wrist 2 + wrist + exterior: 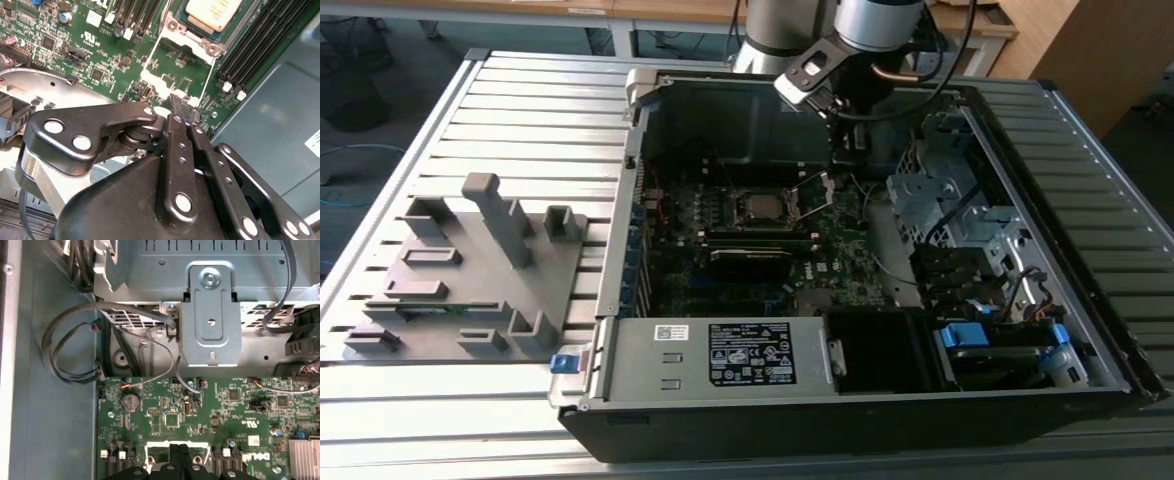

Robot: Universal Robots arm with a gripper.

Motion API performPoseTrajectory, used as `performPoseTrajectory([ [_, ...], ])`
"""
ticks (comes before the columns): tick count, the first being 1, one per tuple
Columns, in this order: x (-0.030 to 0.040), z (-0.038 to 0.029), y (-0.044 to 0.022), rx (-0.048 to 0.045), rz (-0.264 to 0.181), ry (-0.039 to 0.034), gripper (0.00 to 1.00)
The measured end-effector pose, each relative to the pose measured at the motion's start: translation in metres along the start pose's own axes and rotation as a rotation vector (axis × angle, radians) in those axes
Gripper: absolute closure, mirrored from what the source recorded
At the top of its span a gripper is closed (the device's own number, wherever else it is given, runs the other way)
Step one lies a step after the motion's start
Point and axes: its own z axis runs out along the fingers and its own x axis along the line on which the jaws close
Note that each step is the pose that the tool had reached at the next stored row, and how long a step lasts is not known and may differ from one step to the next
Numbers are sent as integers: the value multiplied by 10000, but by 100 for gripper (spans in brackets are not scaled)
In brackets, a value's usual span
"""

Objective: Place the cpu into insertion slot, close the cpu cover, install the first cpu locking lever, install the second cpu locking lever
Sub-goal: 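Close the cpu cover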

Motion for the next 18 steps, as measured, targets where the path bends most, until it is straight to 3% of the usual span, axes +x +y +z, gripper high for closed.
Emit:
performPoseTrajectory([
  [7,6,29,133,0,0,2,90],
  [18,9,156,183,0,-1,0,90],
])
